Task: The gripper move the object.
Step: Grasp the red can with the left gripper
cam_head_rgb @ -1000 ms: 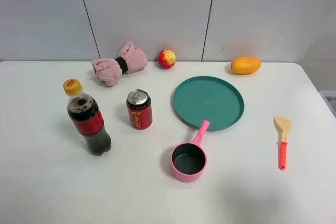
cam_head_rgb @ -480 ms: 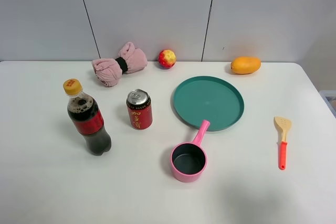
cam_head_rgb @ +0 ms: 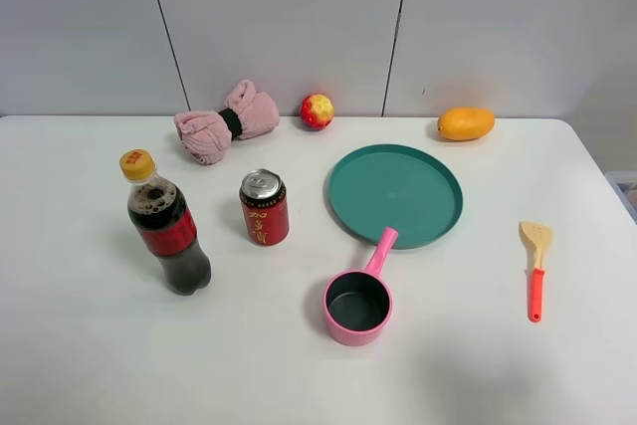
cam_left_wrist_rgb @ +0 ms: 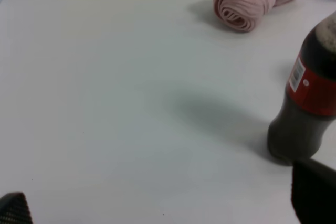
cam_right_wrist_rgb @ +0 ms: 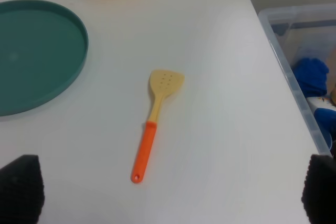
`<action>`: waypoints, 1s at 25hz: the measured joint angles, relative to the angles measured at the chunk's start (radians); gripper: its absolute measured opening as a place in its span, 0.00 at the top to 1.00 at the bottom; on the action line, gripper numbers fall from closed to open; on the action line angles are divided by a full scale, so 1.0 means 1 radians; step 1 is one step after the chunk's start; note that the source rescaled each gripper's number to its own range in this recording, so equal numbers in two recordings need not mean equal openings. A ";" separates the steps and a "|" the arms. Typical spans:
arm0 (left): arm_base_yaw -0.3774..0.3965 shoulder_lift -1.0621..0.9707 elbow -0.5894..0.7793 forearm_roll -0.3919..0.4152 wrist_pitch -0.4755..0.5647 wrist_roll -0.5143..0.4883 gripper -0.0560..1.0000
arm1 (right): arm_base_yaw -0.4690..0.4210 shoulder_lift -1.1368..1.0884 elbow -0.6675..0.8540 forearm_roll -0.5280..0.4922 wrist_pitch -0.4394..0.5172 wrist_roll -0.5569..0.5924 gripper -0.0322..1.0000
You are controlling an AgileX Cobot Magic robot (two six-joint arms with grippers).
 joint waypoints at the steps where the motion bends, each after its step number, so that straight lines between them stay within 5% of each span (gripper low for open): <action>1: 0.000 0.000 0.000 0.000 0.000 0.000 0.00 | 0.000 0.000 0.000 0.000 0.000 0.000 0.00; 16: 0.000 0.036 -0.013 -0.020 0.002 0.001 0.00 | 0.000 0.000 0.000 0.000 0.000 0.000 0.00; 25: 0.000 0.414 -0.336 -0.031 0.001 0.121 0.00 | 0.000 0.000 0.000 0.000 0.000 0.000 0.00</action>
